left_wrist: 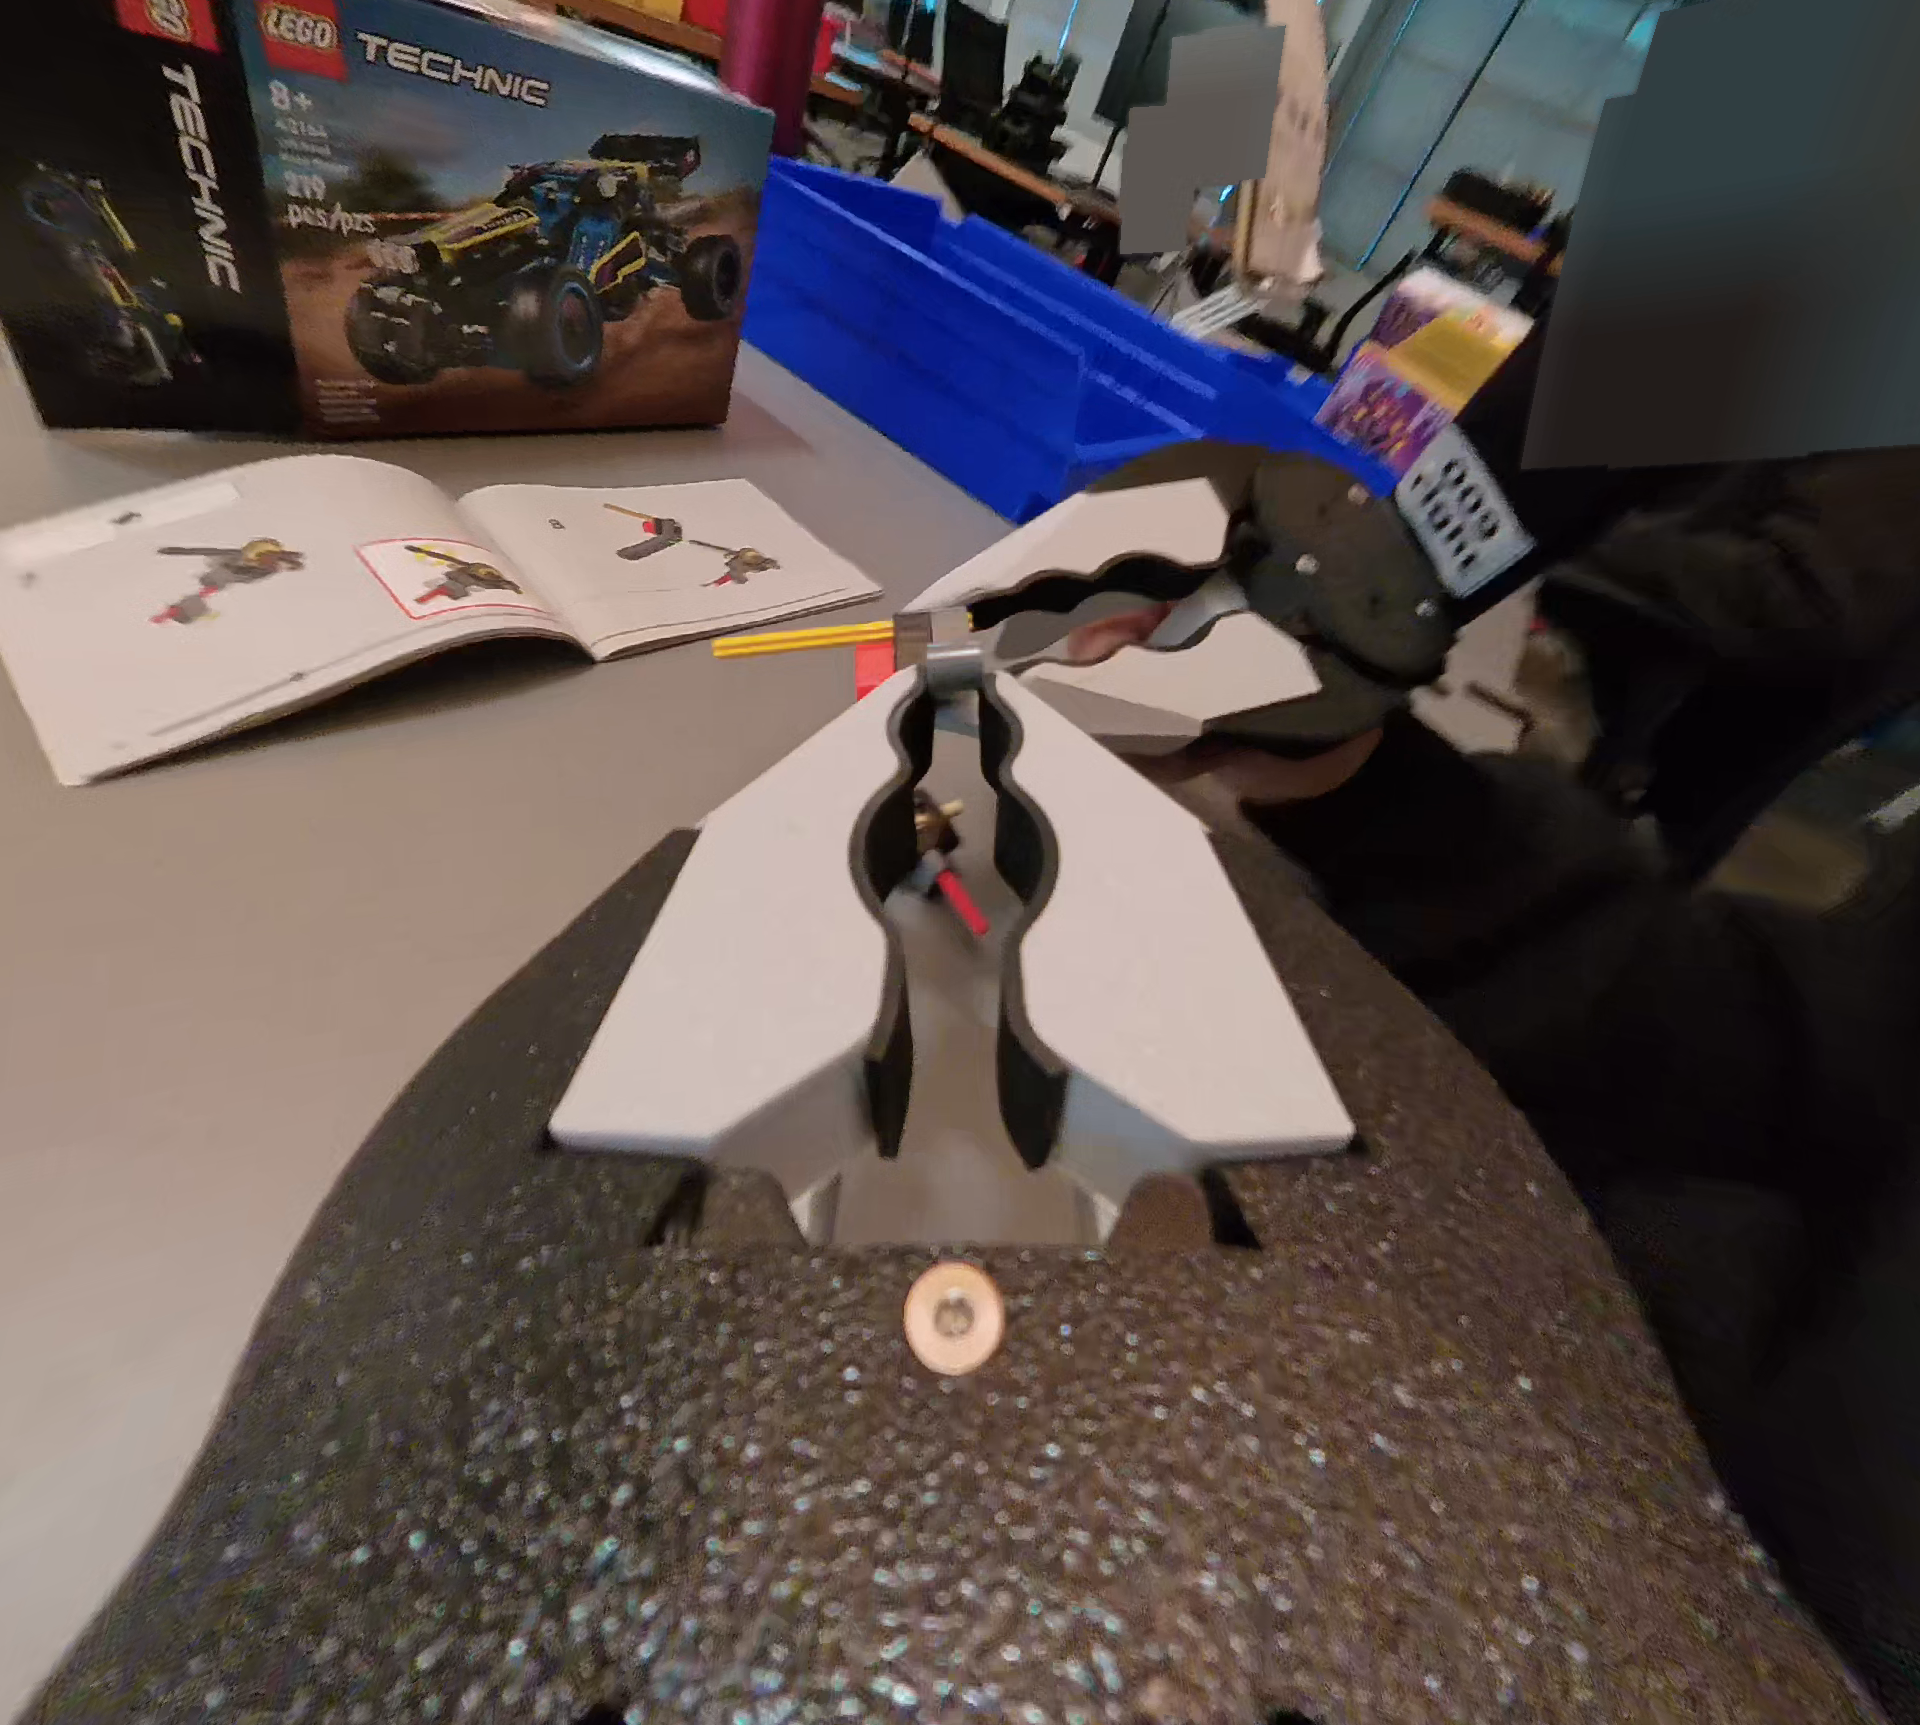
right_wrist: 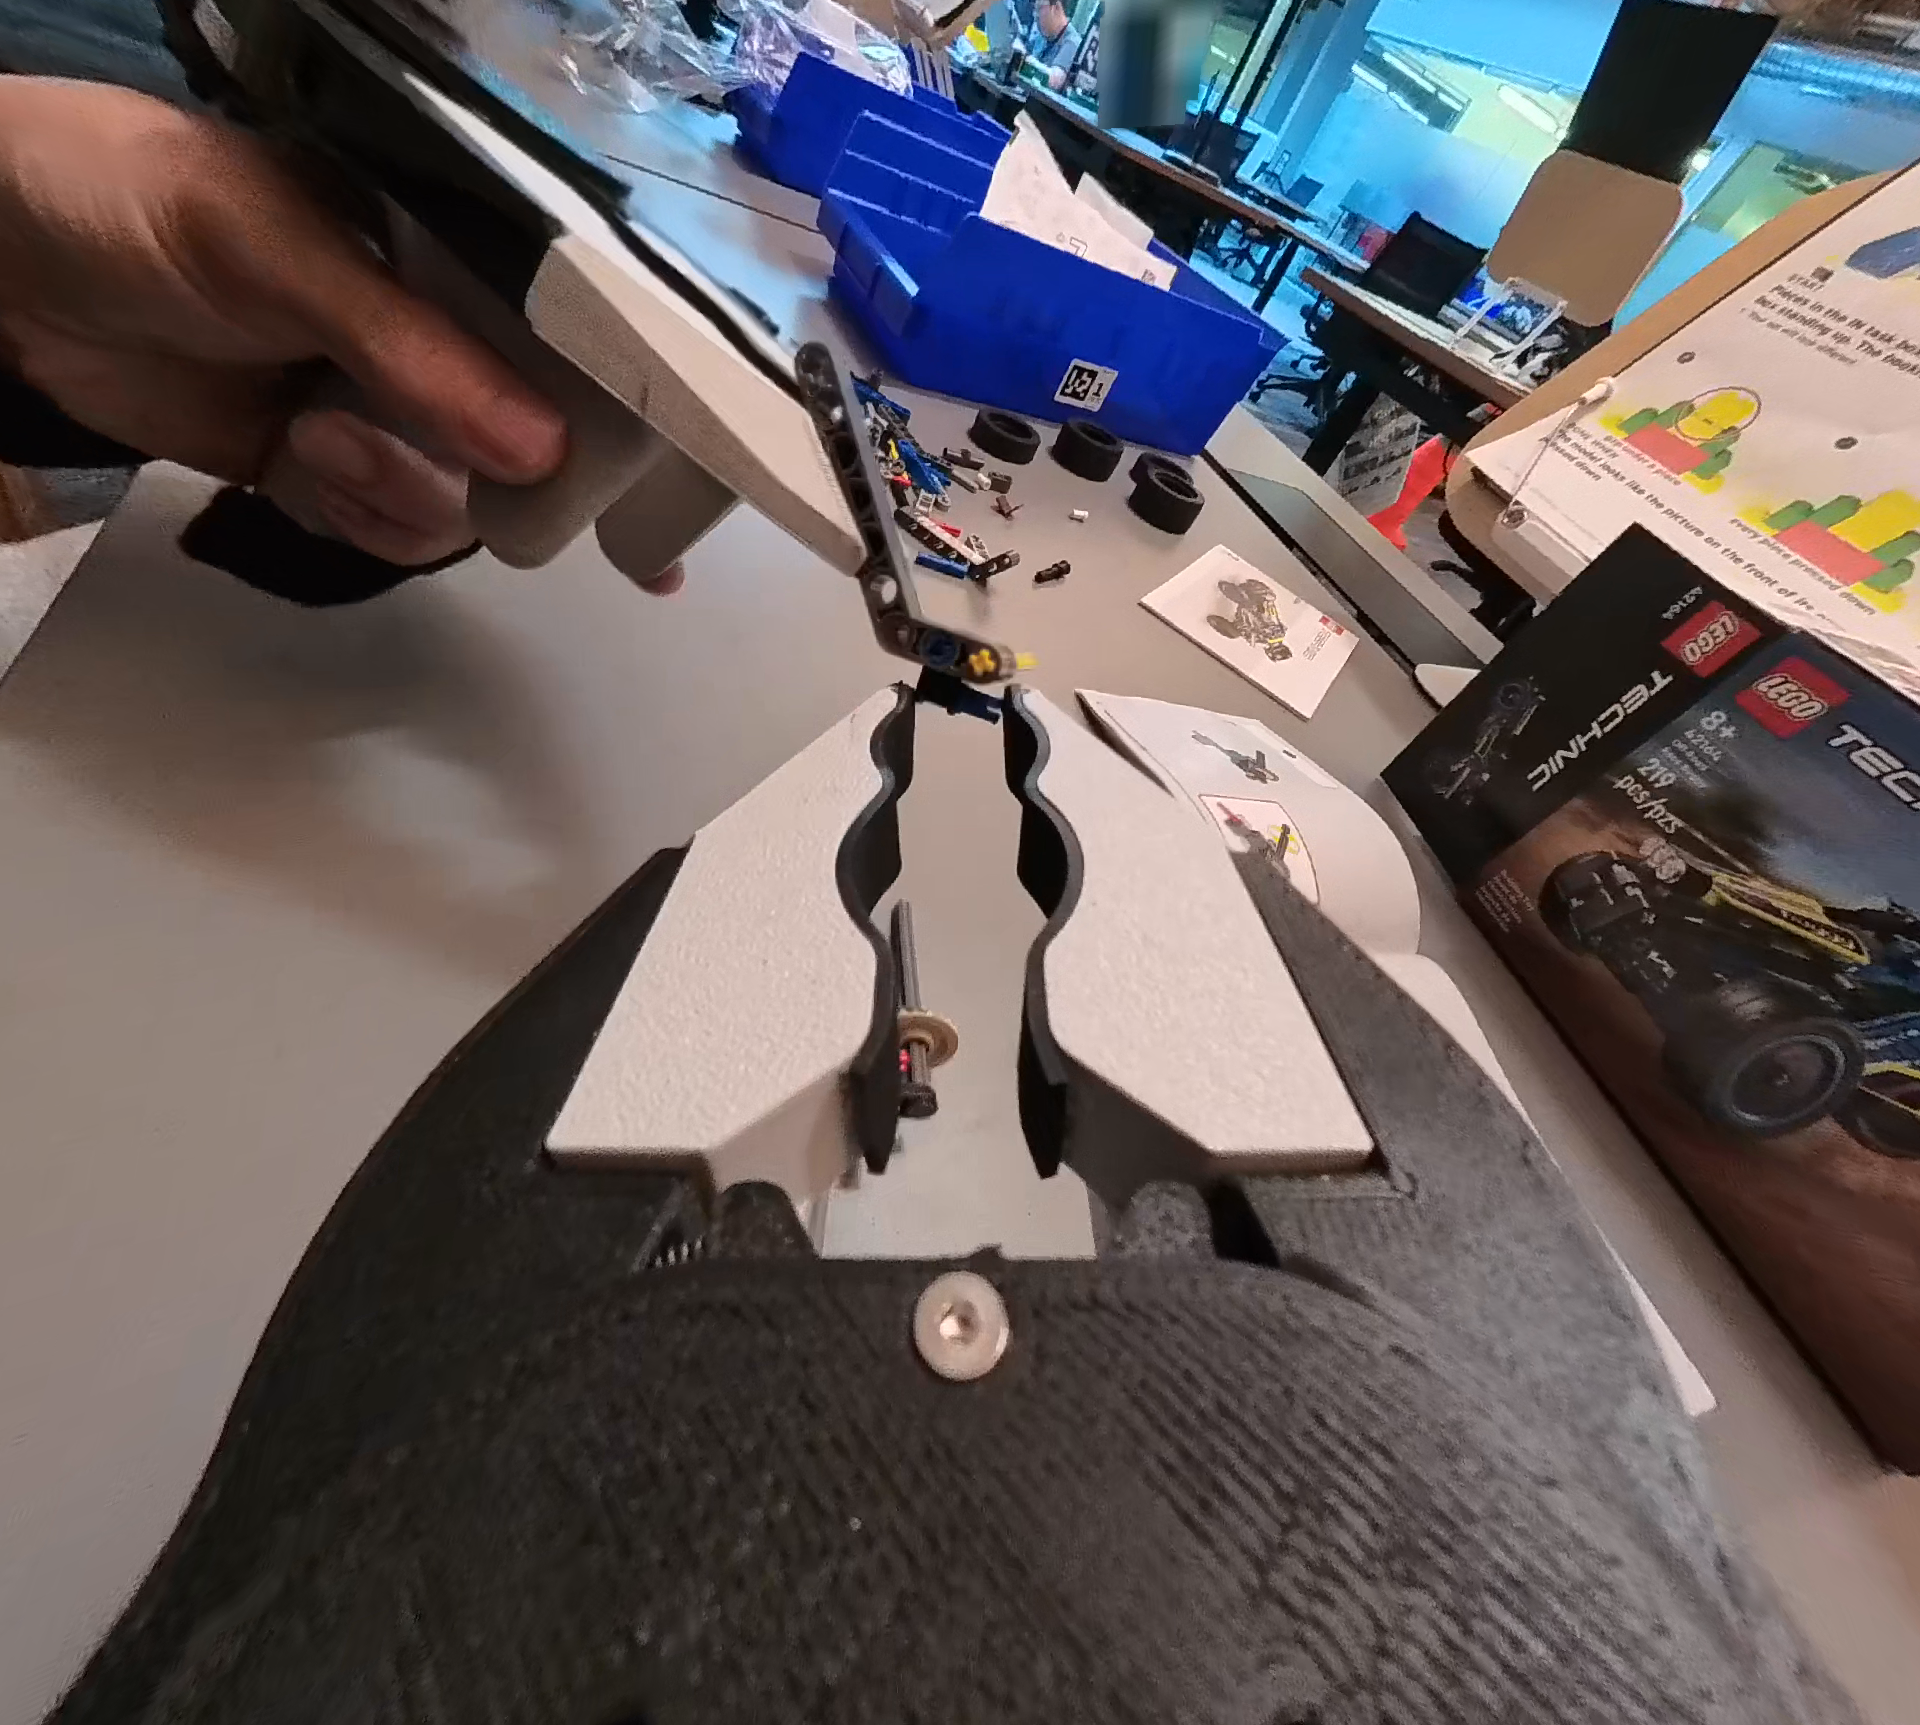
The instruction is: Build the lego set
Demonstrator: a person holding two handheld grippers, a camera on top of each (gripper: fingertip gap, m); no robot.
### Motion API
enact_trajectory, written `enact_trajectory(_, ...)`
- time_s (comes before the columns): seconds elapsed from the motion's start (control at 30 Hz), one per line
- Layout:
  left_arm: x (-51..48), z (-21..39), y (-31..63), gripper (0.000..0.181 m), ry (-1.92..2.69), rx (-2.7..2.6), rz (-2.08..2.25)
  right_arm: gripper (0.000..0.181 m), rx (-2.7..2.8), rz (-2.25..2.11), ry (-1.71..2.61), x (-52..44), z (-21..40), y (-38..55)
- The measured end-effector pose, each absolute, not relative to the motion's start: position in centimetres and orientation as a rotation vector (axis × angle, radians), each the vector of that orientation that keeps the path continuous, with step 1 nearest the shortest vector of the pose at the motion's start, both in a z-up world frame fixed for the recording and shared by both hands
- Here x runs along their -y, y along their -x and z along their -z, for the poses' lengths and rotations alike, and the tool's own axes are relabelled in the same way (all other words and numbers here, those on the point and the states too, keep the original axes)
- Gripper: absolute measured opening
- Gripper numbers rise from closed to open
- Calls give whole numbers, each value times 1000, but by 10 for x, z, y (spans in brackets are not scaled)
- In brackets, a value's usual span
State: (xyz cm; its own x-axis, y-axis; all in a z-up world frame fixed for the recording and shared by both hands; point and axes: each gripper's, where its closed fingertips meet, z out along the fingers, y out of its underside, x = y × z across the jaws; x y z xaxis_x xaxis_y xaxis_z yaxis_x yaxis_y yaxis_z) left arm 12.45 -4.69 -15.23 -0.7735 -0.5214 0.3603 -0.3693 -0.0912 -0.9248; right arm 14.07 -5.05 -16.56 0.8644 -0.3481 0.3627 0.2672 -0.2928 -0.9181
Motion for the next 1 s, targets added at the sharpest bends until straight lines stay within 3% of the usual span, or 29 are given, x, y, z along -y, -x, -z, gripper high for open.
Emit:
enact_trajectory(0.2,27,185,-141,6,960,-2082,1560,29,-164,349,1995,86,191,-135)
enact_trajectory(0.57,24,216,-145,6,1060,-2146,1386,28,-306,260,2203,95,234,-138)
enact_trajectory(1.0,20,220,-147,6,1105,-2142,1335,39,-355,174,2225,88,247,-135)
